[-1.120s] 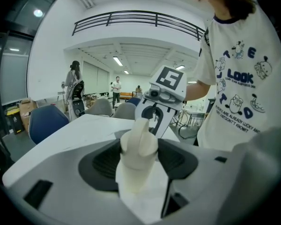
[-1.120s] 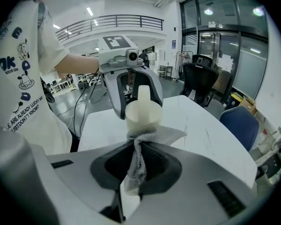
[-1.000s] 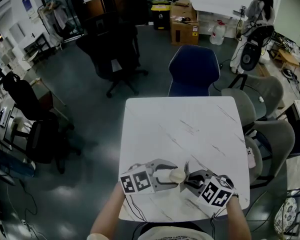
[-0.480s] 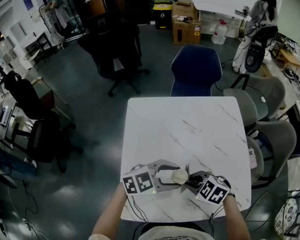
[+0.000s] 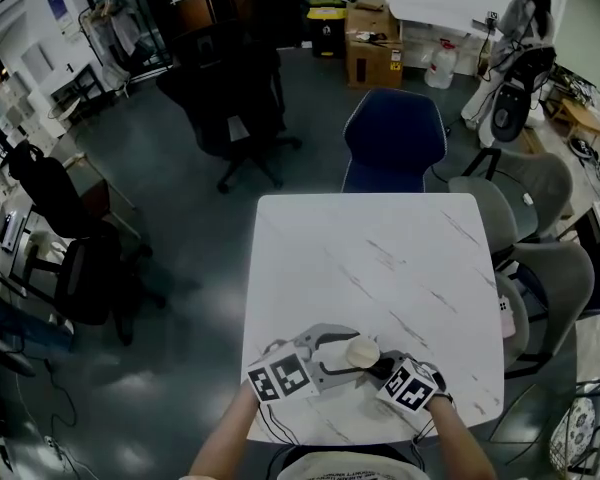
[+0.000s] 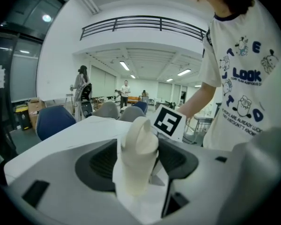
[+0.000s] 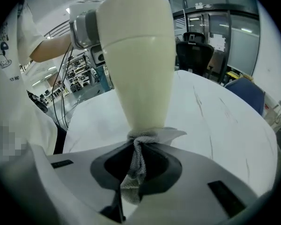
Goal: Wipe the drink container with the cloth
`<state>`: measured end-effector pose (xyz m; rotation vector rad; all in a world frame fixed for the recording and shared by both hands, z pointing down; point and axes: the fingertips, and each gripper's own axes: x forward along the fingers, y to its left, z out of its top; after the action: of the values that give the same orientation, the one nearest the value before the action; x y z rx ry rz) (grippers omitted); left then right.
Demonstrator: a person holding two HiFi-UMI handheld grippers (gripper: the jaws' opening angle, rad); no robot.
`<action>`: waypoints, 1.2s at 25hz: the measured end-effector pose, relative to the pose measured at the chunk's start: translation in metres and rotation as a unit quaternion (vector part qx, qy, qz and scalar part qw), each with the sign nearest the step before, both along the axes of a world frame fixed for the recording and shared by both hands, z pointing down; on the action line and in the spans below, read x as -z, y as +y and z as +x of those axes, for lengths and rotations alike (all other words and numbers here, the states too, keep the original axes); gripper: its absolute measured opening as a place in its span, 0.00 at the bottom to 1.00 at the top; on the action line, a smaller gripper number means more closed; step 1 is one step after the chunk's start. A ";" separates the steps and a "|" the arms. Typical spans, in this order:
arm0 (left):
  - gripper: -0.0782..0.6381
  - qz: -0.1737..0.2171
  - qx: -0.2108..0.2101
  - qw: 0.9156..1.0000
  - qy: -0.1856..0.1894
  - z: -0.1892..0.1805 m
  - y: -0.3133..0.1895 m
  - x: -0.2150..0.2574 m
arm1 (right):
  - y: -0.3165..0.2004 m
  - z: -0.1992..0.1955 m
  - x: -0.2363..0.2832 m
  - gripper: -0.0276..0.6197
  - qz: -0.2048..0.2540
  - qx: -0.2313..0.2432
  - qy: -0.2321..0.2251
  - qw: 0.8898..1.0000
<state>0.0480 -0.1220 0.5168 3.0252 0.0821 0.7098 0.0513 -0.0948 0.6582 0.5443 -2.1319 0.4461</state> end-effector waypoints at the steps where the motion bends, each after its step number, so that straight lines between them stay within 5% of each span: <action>1: 0.47 0.001 0.022 1.000 0.009 0.000 -0.003 0.001 | 0.001 -0.001 -0.003 0.11 -0.005 -0.005 -0.003 1.000; 6: 0.47 -0.015 0.126 0.991 0.043 -0.004 -0.005 0.002 | 0.005 -0.006 -0.013 0.12 -0.017 -0.018 -0.010 1.000; 13: 0.49 0.017 0.219 0.974 0.048 -0.001 0.003 0.004 | 0.005 -0.009 -0.014 0.11 -0.015 -0.022 -0.012 1.000; 21: 0.49 0.020 0.349 0.935 0.063 -0.004 -0.009 0.008 | 0.005 -0.012 -0.008 0.11 -0.017 -0.039 -0.026 0.999; 25: 0.48 0.018 0.357 0.932 0.067 -0.004 -0.006 0.007 | 0.007 -0.012 -0.008 0.11 -0.013 -0.036 -0.024 0.999; 30: 0.47 0.023 0.331 0.941 0.069 -0.005 -0.002 0.005 | 0.009 -0.015 0.001 0.11 -0.010 -0.031 -0.035 0.999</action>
<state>0.0432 -0.1236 0.5117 2.8354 -0.9084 0.4315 0.0366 -0.0856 0.6569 0.5923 -2.1787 0.5283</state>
